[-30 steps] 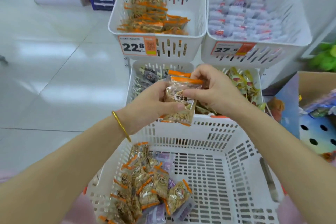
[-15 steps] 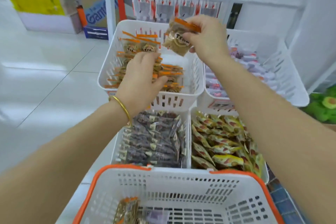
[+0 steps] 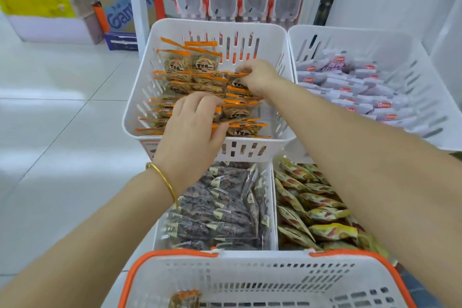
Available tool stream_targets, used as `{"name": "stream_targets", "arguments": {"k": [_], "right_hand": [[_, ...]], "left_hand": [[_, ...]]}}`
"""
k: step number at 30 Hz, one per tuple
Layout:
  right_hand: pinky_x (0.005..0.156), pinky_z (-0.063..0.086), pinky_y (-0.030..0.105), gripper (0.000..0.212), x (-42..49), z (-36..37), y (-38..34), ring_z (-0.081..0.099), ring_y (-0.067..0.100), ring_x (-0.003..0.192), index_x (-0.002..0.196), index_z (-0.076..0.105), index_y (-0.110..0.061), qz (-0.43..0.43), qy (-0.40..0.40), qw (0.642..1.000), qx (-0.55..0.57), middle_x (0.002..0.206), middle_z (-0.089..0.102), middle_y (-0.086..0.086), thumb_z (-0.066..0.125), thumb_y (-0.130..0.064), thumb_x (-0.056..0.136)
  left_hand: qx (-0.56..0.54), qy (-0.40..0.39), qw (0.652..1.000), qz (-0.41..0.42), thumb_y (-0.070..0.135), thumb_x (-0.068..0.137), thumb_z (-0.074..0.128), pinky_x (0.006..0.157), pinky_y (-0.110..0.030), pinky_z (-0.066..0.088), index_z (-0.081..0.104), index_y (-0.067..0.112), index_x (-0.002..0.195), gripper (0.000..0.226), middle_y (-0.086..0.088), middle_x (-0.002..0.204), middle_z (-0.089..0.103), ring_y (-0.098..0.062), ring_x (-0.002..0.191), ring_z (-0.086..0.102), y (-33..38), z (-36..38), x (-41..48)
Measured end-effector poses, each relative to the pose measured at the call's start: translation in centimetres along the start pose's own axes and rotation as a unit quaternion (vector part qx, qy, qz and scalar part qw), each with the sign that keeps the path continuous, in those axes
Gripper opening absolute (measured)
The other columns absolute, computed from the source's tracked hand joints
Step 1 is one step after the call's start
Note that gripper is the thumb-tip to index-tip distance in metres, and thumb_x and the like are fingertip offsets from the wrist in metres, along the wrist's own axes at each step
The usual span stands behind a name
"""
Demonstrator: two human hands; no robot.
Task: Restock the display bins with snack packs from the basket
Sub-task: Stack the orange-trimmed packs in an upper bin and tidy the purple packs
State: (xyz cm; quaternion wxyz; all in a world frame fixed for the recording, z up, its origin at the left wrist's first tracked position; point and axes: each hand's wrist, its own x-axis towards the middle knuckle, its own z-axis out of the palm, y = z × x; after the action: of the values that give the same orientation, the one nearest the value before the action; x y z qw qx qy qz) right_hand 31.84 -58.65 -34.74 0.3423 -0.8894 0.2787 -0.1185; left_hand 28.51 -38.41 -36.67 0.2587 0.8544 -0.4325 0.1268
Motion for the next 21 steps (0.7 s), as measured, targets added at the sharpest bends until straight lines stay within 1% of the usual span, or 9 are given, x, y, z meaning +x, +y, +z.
{"name": "stream_targets", "arguments": {"k": [2,4,6,7,9,12,15,18,21], "right_hand": [[0.105,0.036,0.032,0.043,-0.7,-0.1,-0.4,0.042,0.028,0.13,0.132,0.053,-0.008,0.039,-0.028,0.996,0.069,0.14,0.047,0.012,0.039,0.005,0.093],[0.102,0.038,0.035,0.042,-1.2,-0.3,-0.7,0.043,0.031,0.128,0.134,0.049,-0.004,0.077,-0.016,0.988,0.134,0.14,0.046,0.016,0.038,0.0,0.093],[0.099,0.04,0.036,0.044,-1.6,-0.5,-0.9,0.044,0.03,0.121,0.135,0.048,-0.007,0.111,-0.006,0.975,0.195,0.14,0.044,0.015,0.042,-0.006,0.091],[0.103,0.038,0.038,0.045,-1.9,-0.5,-1.1,0.044,0.029,0.12,0.135,0.046,-0.009,0.119,-0.008,0.966,0.23,0.141,0.042,0.013,0.045,-0.013,0.09],[0.111,0.031,0.045,0.053,-2.3,-0.4,-1.2,0.036,0.028,0.132,0.142,0.038,-0.013,0.12,-0.037,0.953,0.277,0.148,0.034,0.009,0.042,-0.037,0.095],[0.116,0.02,0.046,0.07,-3.0,-0.6,-1.6,0.02,0.028,0.143,0.149,0.026,-0.018,0.112,-0.074,0.954,0.267,0.157,0.021,0.006,0.024,-0.063,0.095],[0.114,0.018,0.045,0.07,-4.8,-1.7,-2.3,0.019,0.027,0.144,0.151,0.02,-0.021,0.102,-0.054,0.966,0.23,0.158,0.017,0.005,0.013,-0.064,0.095],[0.113,0.022,0.043,0.067,-8.8,-3.2,-3.1,0.027,0.023,0.141,0.147,0.032,-0.019,0.039,0.004,0.973,0.226,0.155,0.028,0.004,0.012,-0.059,0.097],[0.107,0.036,0.037,0.055,-16.8,-3.3,-2.4,0.048,0.016,0.126,0.127,0.056,-0.021,-0.019,0.01,0.943,0.333,0.136,0.053,0.001,0.02,-0.053,0.1]], "left_hand": [[-0.004,0.003,1.0,0.0,0.023,0.093,0.054,0.105,-0.027,0.026,0.049,0.009,0.129,0.04,-0.007,0.133,0.046,-0.023,0.128,0.034,0.0,0.0,0.0],[-0.005,0.006,1.0,0.002,0.023,0.092,0.055,0.104,-0.027,0.026,0.05,0.009,0.129,0.039,-0.007,0.132,0.047,-0.024,0.128,0.035,-0.1,0.1,0.0],[-0.009,0.009,1.0,0.005,0.022,0.092,0.055,0.104,-0.026,0.024,0.051,0.008,0.127,0.038,-0.008,0.131,0.048,-0.025,0.127,0.036,-0.3,0.1,-0.1],[-0.012,0.008,1.0,0.005,0.021,0.092,0.055,0.104,-0.026,0.024,0.051,0.008,0.127,0.038,-0.008,0.131,0.048,-0.025,0.127,0.037,-0.3,0.1,-0.1],[-0.013,0.004,1.0,0.002,0.021,0.092,0.056,0.103,-0.025,0.023,0.051,0.008,0.127,0.038,-0.008,0.131,0.047,-0.025,0.127,0.036,-0.4,0.1,0.0],[-0.011,0.001,1.0,0.002,0.023,0.092,0.056,0.104,-0.025,0.022,0.05,0.009,0.128,0.039,-0.007,0.132,0.046,-0.024,0.128,0.035,-0.3,0.0,0.0],[-0.015,0.006,1.0,0.001,0.024,0.092,0.055,0.104,-0.025,0.023,0.05,0.01,0.128,0.039,-0.006,0.133,0.046,-0.023,0.128,0.034,-0.2,-0.4,-0.3],[-0.025,0.024,0.999,0.004,0.02,0.091,0.057,0.104,-0.024,0.024,0.053,0.009,0.124,0.035,-0.007,0.13,0.048,-0.024,0.126,0.037,0.4,-1.8,-2.6],[-0.038,-0.01,0.999,0.022,0.023,0.087,0.055,0.1,-0.024,0.025,0.057,0.005,0.116,0.034,-0.011,0.124,0.053,-0.027,0.12,0.043,1.7,-4.0,-7.6]]}}
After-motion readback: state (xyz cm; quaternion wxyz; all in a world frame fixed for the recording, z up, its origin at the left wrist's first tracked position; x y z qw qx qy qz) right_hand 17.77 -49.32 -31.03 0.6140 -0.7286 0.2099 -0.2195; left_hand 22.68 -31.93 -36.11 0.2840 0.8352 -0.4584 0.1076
